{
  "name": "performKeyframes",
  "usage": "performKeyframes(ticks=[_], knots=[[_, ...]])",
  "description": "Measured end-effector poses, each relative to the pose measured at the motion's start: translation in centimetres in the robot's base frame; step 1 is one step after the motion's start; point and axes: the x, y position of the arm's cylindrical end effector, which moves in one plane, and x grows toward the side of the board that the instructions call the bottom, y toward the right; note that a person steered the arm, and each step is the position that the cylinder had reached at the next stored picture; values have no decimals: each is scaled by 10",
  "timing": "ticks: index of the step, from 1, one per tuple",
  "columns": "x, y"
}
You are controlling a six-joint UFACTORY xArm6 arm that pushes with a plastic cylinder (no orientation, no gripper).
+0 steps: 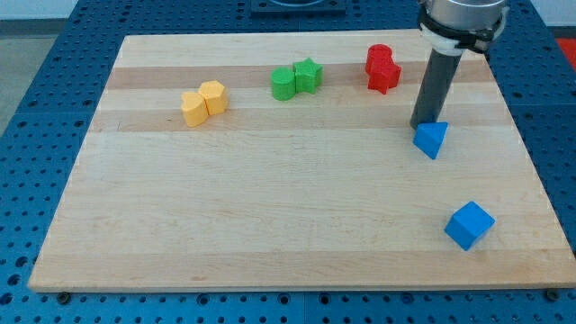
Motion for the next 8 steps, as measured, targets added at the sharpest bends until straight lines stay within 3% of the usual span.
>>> performKeyframes(ticks=[6,8], knots=[[93,8],[70,7]])
